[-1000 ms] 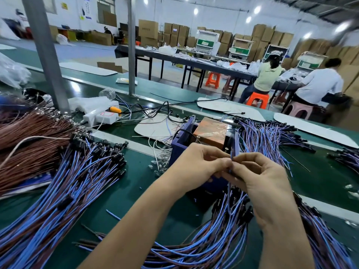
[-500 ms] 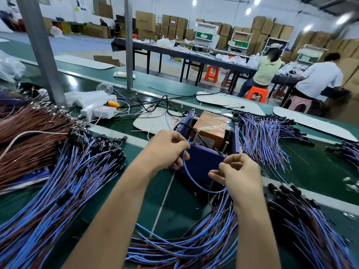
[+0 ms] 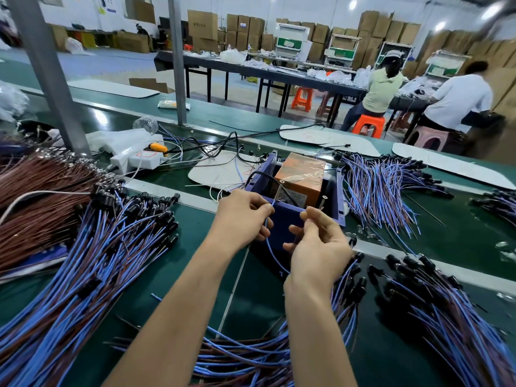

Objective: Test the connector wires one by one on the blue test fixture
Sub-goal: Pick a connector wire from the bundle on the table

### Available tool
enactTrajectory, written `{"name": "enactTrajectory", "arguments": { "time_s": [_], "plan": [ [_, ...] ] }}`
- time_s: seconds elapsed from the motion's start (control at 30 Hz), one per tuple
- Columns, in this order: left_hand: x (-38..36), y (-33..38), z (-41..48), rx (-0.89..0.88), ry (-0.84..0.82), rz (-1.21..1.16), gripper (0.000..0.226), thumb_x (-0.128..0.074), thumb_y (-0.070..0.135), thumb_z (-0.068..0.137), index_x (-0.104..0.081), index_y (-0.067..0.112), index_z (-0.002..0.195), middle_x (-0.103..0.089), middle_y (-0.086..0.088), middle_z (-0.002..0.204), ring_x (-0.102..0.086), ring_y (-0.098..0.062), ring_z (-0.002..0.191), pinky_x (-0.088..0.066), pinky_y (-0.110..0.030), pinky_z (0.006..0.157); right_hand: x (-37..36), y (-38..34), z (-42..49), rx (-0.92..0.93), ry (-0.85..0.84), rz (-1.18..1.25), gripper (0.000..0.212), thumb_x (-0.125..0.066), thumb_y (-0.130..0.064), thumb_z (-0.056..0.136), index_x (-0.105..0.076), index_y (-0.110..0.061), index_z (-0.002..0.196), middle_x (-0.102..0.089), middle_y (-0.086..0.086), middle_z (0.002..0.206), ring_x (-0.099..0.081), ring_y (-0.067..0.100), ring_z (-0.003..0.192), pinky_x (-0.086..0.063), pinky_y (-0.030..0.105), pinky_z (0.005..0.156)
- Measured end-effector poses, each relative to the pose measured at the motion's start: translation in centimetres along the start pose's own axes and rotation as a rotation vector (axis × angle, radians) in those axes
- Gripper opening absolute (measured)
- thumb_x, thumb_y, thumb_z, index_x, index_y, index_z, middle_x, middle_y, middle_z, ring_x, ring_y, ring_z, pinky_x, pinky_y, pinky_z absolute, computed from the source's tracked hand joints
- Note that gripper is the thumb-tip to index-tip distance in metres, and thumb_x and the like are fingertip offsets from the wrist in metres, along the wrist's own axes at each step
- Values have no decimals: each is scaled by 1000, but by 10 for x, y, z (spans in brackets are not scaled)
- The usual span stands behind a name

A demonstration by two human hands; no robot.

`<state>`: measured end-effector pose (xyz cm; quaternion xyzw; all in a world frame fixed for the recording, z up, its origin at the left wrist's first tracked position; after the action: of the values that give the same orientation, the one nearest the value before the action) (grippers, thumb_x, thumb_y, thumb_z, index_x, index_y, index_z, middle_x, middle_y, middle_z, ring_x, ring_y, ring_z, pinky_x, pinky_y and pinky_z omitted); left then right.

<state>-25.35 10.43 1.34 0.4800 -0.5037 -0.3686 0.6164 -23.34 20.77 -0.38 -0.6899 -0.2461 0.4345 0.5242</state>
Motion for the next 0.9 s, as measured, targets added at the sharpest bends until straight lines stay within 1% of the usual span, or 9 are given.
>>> {"name": "enactTrajectory", "arguments": {
  "time_s": [0.03,0.13,0.2,0.3,0.5,0.57,0.7,0.83,0.9],
  "plan": [
    [-1,-1,0,-1,7,0,19,-58,7,90,-65,9,72,-63,-4,55,-54,-8,36,-45,-18,40,-1,1,-1,-15,13,6,27,-50,2,95,-67,-18,87,-67,-2,85,-63,8,55,-41,20,39],
    [-2,-3,2,6,14,-7,21,-59,7,89,-64,11,69,-63,-2,52,-55,-8,36,-46,-18,41,-3,4,-4,-87,29,11,33,-46,5,94,-66,-21,93,-66,-5,92,-61,7,50,-41,23,53],
    [-1,-4,2,7,17,-5,21,-59,7,89,-65,11,70,-63,-1,51,-55,-9,37,-46,-18,41,-5,6,-7,-112,39,-5,37,-45,6,93,-66,-24,89,-65,-7,90,-57,8,55,-42,20,55],
    [-2,-6,3,3,21,5,19,-58,8,90,-65,10,72,-64,-3,54,-56,-9,38,-46,-18,42,-6,7,-8,-116,60,-18,37,-45,6,92,-66,-23,82,-62,-9,76,-49,9,57,-38,9,46],
    [-3,-6,3,-6,18,30,20,-57,6,90,-64,11,71,-64,-5,56,-55,-8,37,-45,-17,41,-6,11,-6,-116,44,-84,27,-46,4,92,-66,-14,87,-55,-6,66,-43,9,54,-35,8,42],
    [-2,-5,3,-4,13,35,20,-57,6,89,-64,10,71,-64,-5,55,-55,-8,37,-45,-17,41,-6,11,-5,-121,18,-90,25,-47,3,91,-65,-14,86,-57,-4,71,-46,11,60,-39,12,50],
    [-3,-5,3,0,7,32,21,-56,4,89,-64,9,70,-63,-4,54,-54,-7,35,-44,-17,40,-7,12,-5,-121,-32,-106,23,-49,2,90,-63,-17,86,-62,-1,88,-51,18,80,-42,25,70],
    [-3,-6,3,-13,28,36,20,-56,6,89,-65,10,72,-64,-4,54,-55,-8,37,-45,-17,41,-6,13,-7,-112,-57,-132,22,-51,-1,90,-63,-19,87,-64,1,93,-52,16,80,-44,27,73],
    [-4,-6,4,-17,35,35,18,-56,6,89,-66,8,74,-64,-4,54,-56,-8,37,-45,-17,40,-7,13,-8,-99,-58,-145,22,-51,-1,90,-63,-20,87,-65,1,94,-53,17,83,-46,33,79]
  ]
}}
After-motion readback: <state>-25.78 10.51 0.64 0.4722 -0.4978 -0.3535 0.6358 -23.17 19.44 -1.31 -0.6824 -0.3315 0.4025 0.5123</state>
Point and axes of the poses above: each hand's wrist, its own z-axis towards the middle knuckle, its own x-axis out of the back of the hand, y = z × x, the point moved 1 cm from there along z, towards the middle knuckle
